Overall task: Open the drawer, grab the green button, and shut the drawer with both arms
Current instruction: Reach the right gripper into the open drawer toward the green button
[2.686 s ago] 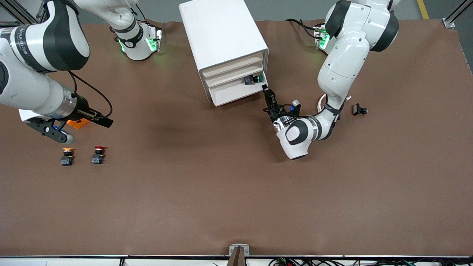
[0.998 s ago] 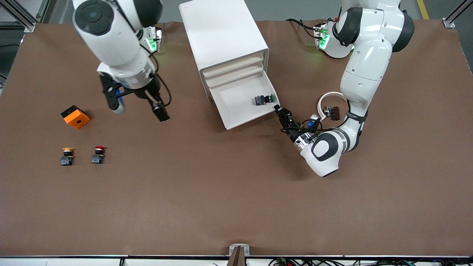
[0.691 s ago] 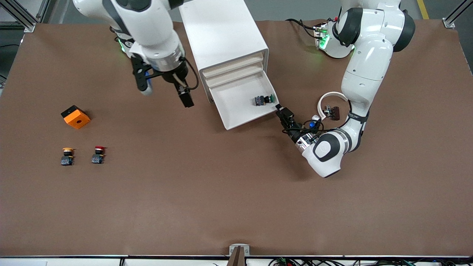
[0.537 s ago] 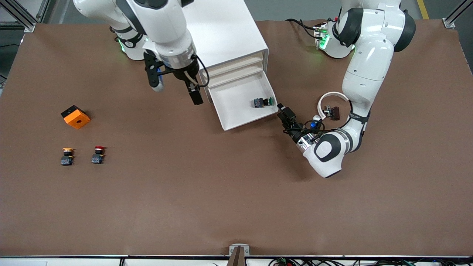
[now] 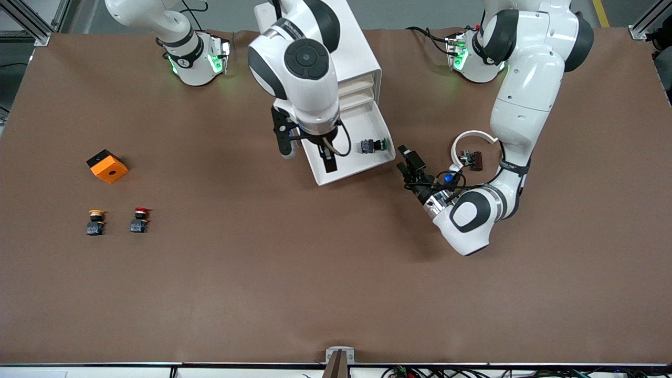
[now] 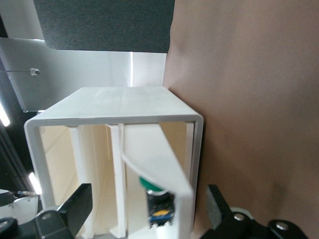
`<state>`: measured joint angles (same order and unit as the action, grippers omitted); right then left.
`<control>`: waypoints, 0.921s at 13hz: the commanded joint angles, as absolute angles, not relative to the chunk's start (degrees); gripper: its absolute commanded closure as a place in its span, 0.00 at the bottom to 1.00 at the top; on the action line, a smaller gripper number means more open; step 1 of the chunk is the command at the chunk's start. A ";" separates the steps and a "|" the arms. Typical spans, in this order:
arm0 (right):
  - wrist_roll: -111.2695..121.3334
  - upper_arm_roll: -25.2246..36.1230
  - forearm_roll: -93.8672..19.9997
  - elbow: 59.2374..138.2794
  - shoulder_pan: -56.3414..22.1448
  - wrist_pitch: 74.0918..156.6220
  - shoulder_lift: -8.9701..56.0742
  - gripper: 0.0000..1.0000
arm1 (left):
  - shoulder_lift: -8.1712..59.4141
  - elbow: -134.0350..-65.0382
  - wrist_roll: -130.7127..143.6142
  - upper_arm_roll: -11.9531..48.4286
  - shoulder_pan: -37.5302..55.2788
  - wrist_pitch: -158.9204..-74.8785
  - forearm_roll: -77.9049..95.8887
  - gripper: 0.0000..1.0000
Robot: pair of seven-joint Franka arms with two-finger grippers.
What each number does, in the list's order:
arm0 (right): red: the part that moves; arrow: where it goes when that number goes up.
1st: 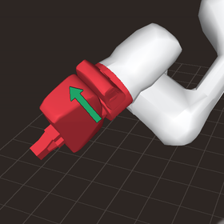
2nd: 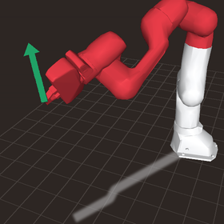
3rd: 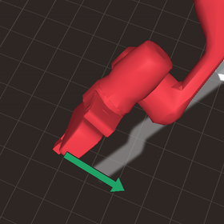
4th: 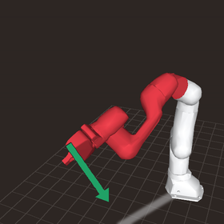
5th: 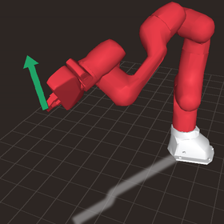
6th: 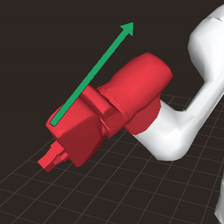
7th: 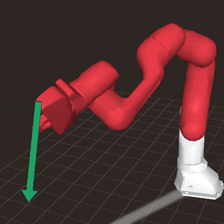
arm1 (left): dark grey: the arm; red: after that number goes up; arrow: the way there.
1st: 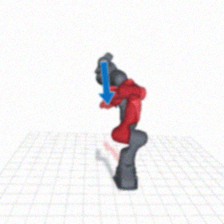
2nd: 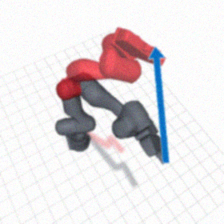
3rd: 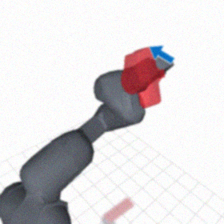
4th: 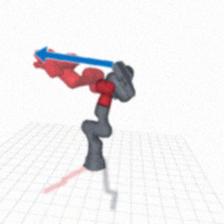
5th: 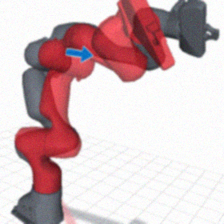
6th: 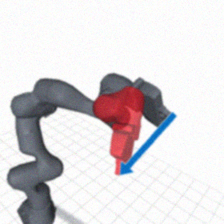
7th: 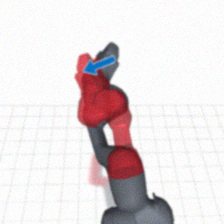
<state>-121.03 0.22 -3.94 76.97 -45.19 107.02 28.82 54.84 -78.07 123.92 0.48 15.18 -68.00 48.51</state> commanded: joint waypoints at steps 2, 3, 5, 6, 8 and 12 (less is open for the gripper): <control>-122.87 0.88 -6.32 73.92 -46.84 107.40 31.29 0.00 | 51.42 -76.64 121.04 2.63 14.77 -66.62 41.07 0.00; -122.70 0.88 -6.68 73.92 -46.85 107.49 31.64 0.00 | 51.16 -76.29 119.89 3.07 14.85 -66.53 38.09 0.00; -122.26 0.79 -6.85 73.74 -47.81 107.58 34.09 0.00 | 50.10 -73.66 117.17 3.86 15.81 -65.83 30.80 0.00; -122.34 0.79 -7.12 73.65 -48.60 108.19 34.97 0.00 | 49.31 -72.52 115.07 5.17 15.82 -65.83 27.37 0.00; -122.61 0.79 -7.21 73.65 -50.36 109.25 36.64 0.00 | 46.78 -72.07 108.23 7.29 15.64 -65.83 21.83 0.00; -122.96 0.79 -7.64 73.74 -53.61 111.36 38.58 0.00 | 39.04 -72.16 91.36 6.60 15.12 -65.92 13.20 0.00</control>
<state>-122.15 0.20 -6.53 75.59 -52.38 111.57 37.40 43.10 -71.19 98.20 7.29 15.46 -66.36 16.86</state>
